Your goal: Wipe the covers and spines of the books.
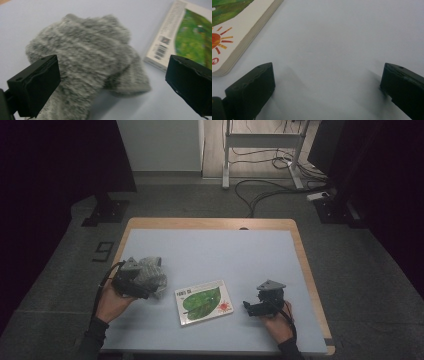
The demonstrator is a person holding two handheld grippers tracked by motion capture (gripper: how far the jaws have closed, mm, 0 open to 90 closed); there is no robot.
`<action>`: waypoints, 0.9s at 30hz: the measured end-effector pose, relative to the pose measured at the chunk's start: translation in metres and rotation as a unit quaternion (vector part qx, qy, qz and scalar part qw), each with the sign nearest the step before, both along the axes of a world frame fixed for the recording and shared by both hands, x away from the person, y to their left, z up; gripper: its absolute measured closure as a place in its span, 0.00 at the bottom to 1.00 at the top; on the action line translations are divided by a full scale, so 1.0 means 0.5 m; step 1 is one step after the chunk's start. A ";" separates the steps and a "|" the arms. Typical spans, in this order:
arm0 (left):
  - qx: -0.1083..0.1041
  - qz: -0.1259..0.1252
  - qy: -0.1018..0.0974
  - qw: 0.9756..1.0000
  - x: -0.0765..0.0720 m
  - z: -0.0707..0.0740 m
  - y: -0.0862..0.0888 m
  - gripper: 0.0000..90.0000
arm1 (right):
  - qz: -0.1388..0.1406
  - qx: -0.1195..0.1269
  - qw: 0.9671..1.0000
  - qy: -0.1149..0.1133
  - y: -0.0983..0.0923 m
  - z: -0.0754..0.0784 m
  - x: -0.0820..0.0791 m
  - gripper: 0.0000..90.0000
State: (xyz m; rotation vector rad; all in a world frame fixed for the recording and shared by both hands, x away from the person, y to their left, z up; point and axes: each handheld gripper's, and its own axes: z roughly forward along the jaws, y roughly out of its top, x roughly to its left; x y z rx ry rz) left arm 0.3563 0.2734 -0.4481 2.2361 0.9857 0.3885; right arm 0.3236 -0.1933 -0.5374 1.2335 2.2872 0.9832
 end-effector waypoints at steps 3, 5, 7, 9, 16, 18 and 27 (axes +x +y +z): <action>0.012 0.010 0.004 1.000 0.019 -0.016 0.002 0.00 | 0.000 0.000 1.000 0.000 0.000 0.000 0.000 0.00; 0.015 0.015 0.010 1.000 0.033 -0.030 0.002 0.00 | 0.000 0.001 1.000 0.000 0.000 0.000 0.000 0.00; 0.021 0.017 0.015 1.000 0.045 -0.042 0.001 0.00 | 0.000 0.000 1.000 -0.001 0.000 0.000 0.000 0.00; 0.023 0.020 0.021 0.999 0.054 -0.054 -0.001 0.00 | 0.000 0.001 1.000 -0.001 -0.001 0.000 0.000 0.00; 0.046 0.036 0.038 0.998 0.078 -0.102 0.001 0.20 | 0.001 0.001 1.000 -0.001 -0.001 0.000 -0.001 0.00; 0.044 0.041 0.035 0.998 0.079 -0.105 0.005 0.27 | 0.001 0.001 1.000 -0.001 -0.001 0.000 0.000 0.00; 0.060 0.042 0.014 0.997 0.066 -0.097 0.006 0.64 | 0.001 0.001 1.000 -0.002 -0.001 0.000 -0.001 0.00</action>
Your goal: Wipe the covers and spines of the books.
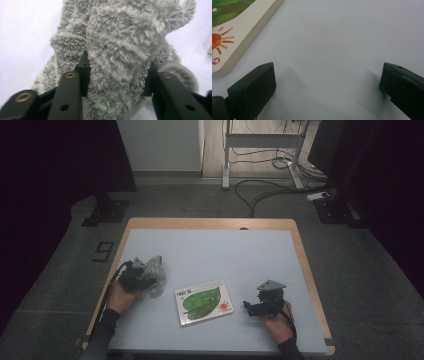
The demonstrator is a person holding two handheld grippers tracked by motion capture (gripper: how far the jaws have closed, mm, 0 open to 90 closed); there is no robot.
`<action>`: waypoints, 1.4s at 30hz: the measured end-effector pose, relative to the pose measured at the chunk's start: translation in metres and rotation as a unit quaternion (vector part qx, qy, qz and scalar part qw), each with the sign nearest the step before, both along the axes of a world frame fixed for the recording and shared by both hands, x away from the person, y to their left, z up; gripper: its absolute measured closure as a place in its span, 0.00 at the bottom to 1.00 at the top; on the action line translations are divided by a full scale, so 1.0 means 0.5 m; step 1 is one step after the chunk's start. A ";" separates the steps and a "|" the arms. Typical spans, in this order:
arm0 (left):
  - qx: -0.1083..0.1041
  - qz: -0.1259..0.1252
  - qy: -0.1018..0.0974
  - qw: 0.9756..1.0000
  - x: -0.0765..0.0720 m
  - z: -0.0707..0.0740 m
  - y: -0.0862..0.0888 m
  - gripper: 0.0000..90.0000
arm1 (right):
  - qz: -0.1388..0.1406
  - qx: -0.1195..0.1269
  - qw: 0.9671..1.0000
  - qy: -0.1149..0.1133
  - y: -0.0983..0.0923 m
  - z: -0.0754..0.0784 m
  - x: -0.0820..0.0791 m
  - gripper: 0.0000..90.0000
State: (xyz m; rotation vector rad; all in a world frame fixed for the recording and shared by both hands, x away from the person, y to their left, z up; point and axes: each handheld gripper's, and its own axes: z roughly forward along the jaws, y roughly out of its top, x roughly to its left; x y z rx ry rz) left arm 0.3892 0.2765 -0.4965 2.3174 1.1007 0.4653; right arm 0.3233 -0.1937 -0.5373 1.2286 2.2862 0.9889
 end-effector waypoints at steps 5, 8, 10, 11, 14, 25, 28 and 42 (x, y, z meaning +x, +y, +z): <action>-0.032 -0.024 0.000 0.999 -0.017 0.035 -0.006 0.67 | 0.000 0.000 1.000 0.000 0.000 0.000 0.000 0.00; -0.051 -0.038 -0.003 0.998 -0.031 0.056 -0.016 0.67 | 0.000 0.001 1.000 -0.001 0.000 0.000 -0.001 0.01; -0.059 -0.056 -0.006 0.997 -0.044 0.077 -0.029 0.67 | 0.001 0.001 1.000 -0.001 0.000 0.000 -0.001 0.01; -0.062 -0.064 -0.006 0.996 -0.048 0.083 -0.034 0.67 | 0.001 0.001 1.000 -0.001 0.000 0.000 -0.001 0.01; -0.074 -0.093 -0.006 0.993 -0.066 0.107 -0.059 0.67 | 0.001 0.001 1.000 -0.001 0.000 0.000 -0.001 0.01; -0.066 -0.148 0.013 0.987 -0.090 0.100 -0.130 0.66 | 0.002 0.002 1.000 -0.002 0.000 0.001 -0.002 0.02; -0.061 -0.155 0.024 0.986 -0.092 0.078 -0.144 0.66 | 0.002 0.002 1.000 -0.002 0.000 0.001 -0.002 0.02; -0.040 -0.168 0.021 0.985 -0.099 0.021 -0.191 0.66 | 0.003 0.003 1.000 -0.003 -0.001 0.001 -0.002 0.03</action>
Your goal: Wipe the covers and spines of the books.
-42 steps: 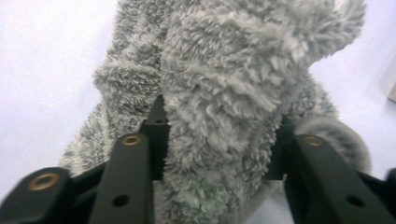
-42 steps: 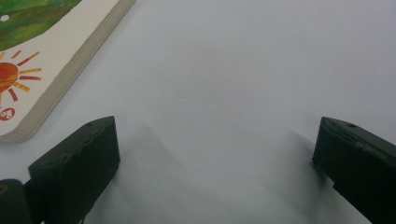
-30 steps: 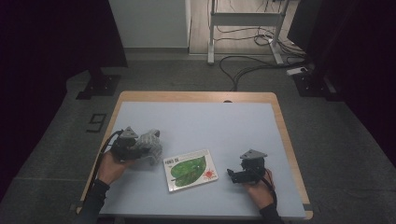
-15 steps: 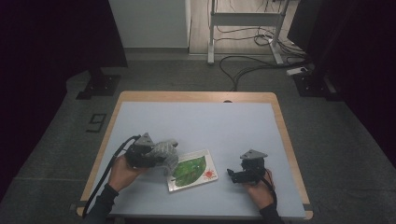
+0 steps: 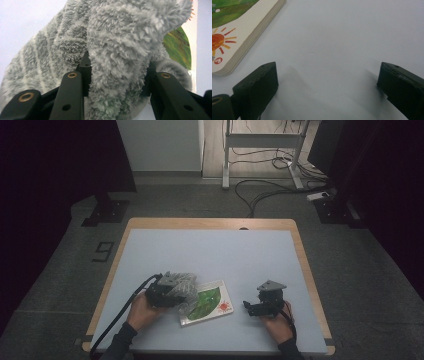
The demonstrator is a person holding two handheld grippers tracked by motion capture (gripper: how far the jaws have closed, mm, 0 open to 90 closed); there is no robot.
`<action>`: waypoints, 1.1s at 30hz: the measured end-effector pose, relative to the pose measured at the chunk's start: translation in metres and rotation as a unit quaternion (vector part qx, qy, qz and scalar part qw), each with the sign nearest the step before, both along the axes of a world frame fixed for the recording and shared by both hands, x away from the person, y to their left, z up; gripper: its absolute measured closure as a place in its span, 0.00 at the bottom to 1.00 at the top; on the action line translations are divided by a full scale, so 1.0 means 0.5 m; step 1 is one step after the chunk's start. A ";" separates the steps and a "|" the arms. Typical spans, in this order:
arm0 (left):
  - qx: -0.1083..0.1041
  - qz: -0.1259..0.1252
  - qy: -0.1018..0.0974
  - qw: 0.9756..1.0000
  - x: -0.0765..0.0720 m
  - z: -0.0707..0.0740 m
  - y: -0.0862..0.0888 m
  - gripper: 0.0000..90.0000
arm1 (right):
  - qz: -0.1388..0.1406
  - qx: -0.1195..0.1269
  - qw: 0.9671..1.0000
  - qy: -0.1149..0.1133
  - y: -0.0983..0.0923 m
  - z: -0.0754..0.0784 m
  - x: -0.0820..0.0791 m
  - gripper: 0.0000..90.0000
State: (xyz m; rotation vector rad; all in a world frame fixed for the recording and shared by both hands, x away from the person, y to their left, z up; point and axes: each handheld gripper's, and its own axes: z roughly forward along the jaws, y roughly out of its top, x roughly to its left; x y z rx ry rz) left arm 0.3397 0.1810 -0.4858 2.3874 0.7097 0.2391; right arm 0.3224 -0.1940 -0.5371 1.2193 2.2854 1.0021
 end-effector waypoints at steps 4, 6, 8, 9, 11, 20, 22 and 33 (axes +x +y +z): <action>0.004 -0.011 -0.002 1.000 0.007 -0.002 -0.028 0.65 | 0.001 -0.001 1.000 0.000 0.000 0.000 0.000 0.03; 0.000 -0.014 0.000 1.000 0.013 -0.003 -0.039 0.65 | 0.001 0.000 1.000 -0.001 0.000 0.000 0.000 0.03; 0.000 -0.016 0.001 1.000 0.018 -0.004 -0.047 0.65 | 0.001 0.000 1.000 -0.001 0.000 0.000 0.000 0.03; -0.001 -0.018 0.001 1.000 0.021 -0.004 -0.054 0.65 | 0.001 0.000 1.000 -0.001 0.000 0.000 0.000 0.03; -0.001 -0.021 0.001 1.000 0.024 -0.005 -0.063 0.65 | 0.001 0.001 1.000 -0.001 0.000 0.000 0.000 0.03; -0.013 -0.033 0.009 0.999 0.044 -0.009 -0.108 0.65 | 0.001 0.001 1.000 -0.001 0.000 0.000 0.000 0.04; -0.016 -0.036 0.011 0.999 0.050 -0.010 -0.118 0.65 | 0.001 0.001 1.000 -0.001 0.000 0.000 0.000 0.04; -0.018 -0.052 0.016 0.998 0.079 -0.012 -0.190 0.65 | 0.001 0.003 1.000 0.000 -0.001 0.000 0.000 0.04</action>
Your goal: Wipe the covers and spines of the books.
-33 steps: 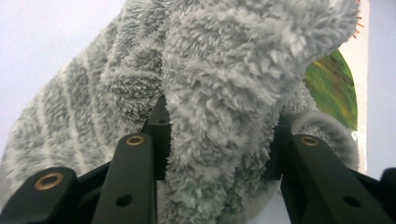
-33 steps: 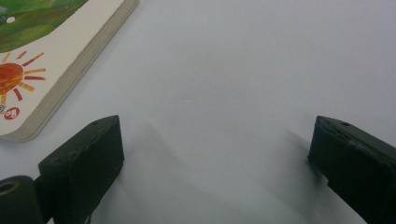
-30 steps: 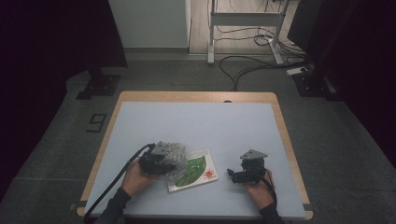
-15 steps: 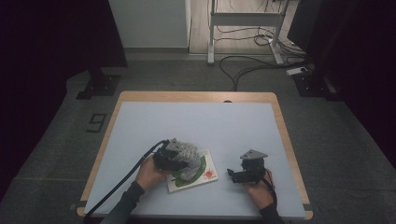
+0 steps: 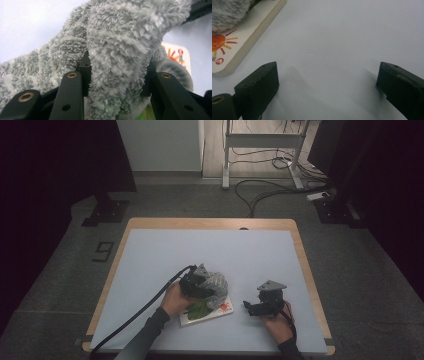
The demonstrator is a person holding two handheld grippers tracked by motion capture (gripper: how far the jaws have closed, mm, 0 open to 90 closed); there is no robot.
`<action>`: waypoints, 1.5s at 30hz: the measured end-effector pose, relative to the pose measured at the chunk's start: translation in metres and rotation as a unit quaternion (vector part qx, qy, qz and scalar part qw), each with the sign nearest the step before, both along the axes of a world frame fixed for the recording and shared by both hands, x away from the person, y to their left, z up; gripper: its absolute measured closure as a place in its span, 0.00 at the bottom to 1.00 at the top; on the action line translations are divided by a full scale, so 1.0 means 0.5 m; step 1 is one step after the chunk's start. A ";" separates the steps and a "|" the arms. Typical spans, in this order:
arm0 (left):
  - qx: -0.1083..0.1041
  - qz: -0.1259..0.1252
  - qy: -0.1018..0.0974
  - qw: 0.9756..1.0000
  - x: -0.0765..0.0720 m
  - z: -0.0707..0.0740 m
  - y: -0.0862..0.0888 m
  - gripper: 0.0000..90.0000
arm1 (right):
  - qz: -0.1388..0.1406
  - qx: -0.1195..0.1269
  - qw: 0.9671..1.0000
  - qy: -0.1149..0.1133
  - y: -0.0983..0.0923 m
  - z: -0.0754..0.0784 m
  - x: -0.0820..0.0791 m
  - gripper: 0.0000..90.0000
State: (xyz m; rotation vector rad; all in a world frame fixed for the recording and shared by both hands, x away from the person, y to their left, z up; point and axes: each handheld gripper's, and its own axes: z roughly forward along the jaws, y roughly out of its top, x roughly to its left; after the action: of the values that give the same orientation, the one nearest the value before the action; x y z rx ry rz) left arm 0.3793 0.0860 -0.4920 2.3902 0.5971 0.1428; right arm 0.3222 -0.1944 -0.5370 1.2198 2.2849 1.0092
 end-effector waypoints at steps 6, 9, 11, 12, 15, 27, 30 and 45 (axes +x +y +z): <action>-0.008 -0.009 0.003 1.000 0.011 -0.004 -0.043 0.65 | -0.001 0.001 1.000 0.000 0.000 0.000 0.000 0.04; -0.002 -0.015 -0.001 1.000 0.007 -0.004 -0.051 0.66 | -0.001 0.001 1.000 -0.001 0.000 0.000 0.000 0.04; -0.003 -0.018 0.002 1.000 0.003 -0.004 -0.051 0.66 | -0.001 0.002 1.000 -0.001 0.000 0.000 0.000 0.04; -0.003 -0.020 0.003 1.000 0.002 -0.004 -0.051 0.66 | -0.001 0.002 1.000 -0.001 0.000 0.000 0.000 0.04; -0.004 -0.028 0.005 1.000 -0.008 -0.004 -0.055 0.66 | -0.001 0.002 1.000 -0.001 0.000 0.000 0.000 0.05; -0.005 -0.050 -0.002 0.999 -0.036 -0.007 -0.068 0.66 | -0.002 0.003 1.000 -0.003 -0.001 0.000 -0.001 0.06; -0.001 -0.051 -0.004 0.999 -0.037 -0.006 -0.065 0.66 | -0.003 0.003 1.000 -0.004 -0.001 0.000 -0.001 0.07; -0.015 -0.038 -0.001 0.999 -0.056 -0.010 -0.005 0.66 | -0.005 0.005 1.000 -0.006 -0.002 0.001 -0.002 0.09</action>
State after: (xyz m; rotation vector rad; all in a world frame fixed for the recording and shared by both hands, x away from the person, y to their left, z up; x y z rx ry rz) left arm 0.3511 0.0834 -0.4970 2.3800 0.5041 0.1021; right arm 0.3214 -0.1955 -0.5367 1.2244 2.2653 1.0229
